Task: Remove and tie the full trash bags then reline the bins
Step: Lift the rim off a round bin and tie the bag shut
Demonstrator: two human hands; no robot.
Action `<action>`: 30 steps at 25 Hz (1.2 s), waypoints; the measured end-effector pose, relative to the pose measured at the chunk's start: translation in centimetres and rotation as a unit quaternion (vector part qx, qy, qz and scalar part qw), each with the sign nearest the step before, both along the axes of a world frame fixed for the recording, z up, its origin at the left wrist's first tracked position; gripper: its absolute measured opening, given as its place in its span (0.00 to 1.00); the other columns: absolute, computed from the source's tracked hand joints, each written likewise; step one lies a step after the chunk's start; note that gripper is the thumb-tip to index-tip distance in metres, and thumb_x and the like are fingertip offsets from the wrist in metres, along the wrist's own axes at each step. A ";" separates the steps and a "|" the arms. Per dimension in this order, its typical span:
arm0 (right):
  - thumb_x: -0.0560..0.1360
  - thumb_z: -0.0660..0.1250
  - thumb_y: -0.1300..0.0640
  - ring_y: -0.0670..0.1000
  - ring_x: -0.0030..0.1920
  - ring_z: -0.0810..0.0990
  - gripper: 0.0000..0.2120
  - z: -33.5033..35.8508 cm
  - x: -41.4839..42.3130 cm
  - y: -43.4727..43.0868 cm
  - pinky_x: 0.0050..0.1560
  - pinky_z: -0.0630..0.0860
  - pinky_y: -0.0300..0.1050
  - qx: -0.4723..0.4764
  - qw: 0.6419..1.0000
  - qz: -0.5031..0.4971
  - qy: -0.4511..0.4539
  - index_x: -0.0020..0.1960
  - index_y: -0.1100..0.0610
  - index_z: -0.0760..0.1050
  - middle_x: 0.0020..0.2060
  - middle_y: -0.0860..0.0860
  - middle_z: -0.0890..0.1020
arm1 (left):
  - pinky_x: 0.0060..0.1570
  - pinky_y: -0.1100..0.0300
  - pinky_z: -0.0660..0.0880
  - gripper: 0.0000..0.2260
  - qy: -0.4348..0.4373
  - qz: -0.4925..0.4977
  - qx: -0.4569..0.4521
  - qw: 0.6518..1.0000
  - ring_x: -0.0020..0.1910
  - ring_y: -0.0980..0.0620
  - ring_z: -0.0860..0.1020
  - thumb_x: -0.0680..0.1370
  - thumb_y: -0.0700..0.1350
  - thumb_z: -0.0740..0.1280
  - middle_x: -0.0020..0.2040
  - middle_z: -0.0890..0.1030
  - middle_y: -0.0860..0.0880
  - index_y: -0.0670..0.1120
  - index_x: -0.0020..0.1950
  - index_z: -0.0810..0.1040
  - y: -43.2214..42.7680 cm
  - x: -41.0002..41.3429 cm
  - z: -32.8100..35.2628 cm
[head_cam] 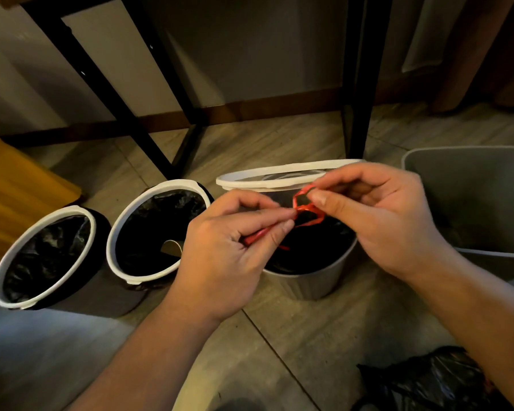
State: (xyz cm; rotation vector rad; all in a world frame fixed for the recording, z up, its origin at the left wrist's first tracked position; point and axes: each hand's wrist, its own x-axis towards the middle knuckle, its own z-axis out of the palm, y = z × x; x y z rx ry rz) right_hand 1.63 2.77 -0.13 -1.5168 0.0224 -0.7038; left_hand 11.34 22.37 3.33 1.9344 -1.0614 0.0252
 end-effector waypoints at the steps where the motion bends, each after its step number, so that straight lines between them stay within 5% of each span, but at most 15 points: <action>1: 0.74 0.75 0.61 0.53 0.49 0.87 0.06 0.2 0.0 -0.2 0.49 0.83 0.43 0.045 0.999 -0.003 0.003 0.51 0.55 0.86 0.47 0.56 0.88 | 0.52 0.62 0.80 0.08 0.020 0.015 -0.006 1.000 0.53 0.53 0.83 0.77 0.44 0.75 0.51 0.83 0.52 0.48 0.56 0.89 0.2 0.1 -0.2; 5: 0.70 0.72 0.65 0.54 0.43 0.87 0.09 0.4 -0.3 -2.1 0.42 0.81 0.42 0.218 0.976 0.020 0.021 0.43 0.54 0.88 0.40 0.56 0.88 | 0.45 0.49 0.85 0.08 0.145 0.071 -0.015 0.987 0.44 0.49 0.86 0.78 0.46 0.74 0.44 0.85 0.49 0.48 0.55 0.89 1.6 0.7 -1.6; 11: 0.77 0.61 0.68 0.50 0.37 0.86 0.17 -2.2 -1.0 -6.6 0.40 0.81 0.43 0.370 0.915 -0.089 0.132 0.40 0.52 0.82 0.34 0.52 0.85 | 0.33 0.66 0.79 0.06 0.210 0.178 0.058 0.960 0.32 0.53 0.85 0.80 0.43 0.74 0.36 0.86 0.51 0.53 0.46 0.87 4.4 2.3 -4.0; 19: 0.79 0.61 0.70 0.49 0.36 0.87 0.14 -5.0 -0.2 -8.9 0.37 0.77 0.41 0.434 0.865 -0.162 0.195 0.46 0.51 0.74 0.35 0.53 0.87 | 0.32 0.69 0.76 0.07 0.147 0.203 0.180 0.951 0.31 0.59 0.83 0.79 0.46 0.74 0.33 0.85 0.59 0.57 0.43 0.85 6.2 2.8 -5.8; 25: 0.78 0.55 0.71 0.50 0.31 0.80 0.19 -4.3 -0.2 -9.2 0.37 0.68 0.43 0.503 0.839 -0.138 0.152 0.39 0.49 0.70 0.31 0.52 0.80 | 0.35 0.64 0.74 0.06 0.125 0.221 0.204 0.946 0.35 0.62 0.82 0.78 0.47 0.76 0.35 0.84 0.63 0.57 0.42 0.85 6.3 3.2 -6.6; 27: 0.77 0.54 0.70 0.50 0.32 0.77 0.18 -3.1 -0.3 -8.8 0.38 0.68 0.44 0.513 0.842 -0.110 0.126 0.38 0.49 0.70 0.31 0.52 0.77 | 0.37 0.60 0.76 0.06 0.133 0.243 0.194 0.941 0.34 0.61 0.82 0.77 0.47 0.77 0.35 0.85 0.61 0.56 0.42 0.85 6.5 3.4 -6.3; 30: 0.73 0.58 0.68 0.51 0.34 0.79 0.15 -0.4 -0.9 -8.2 0.37 0.72 0.44 0.420 0.901 -0.047 0.096 0.37 0.50 0.74 0.33 0.52 0.78 | 0.39 0.51 0.80 0.05 0.181 0.262 0.112 0.941 0.36 0.51 0.83 0.79 0.48 0.74 0.37 0.86 0.54 0.57 0.44 0.85 6.6 3.7 -5.0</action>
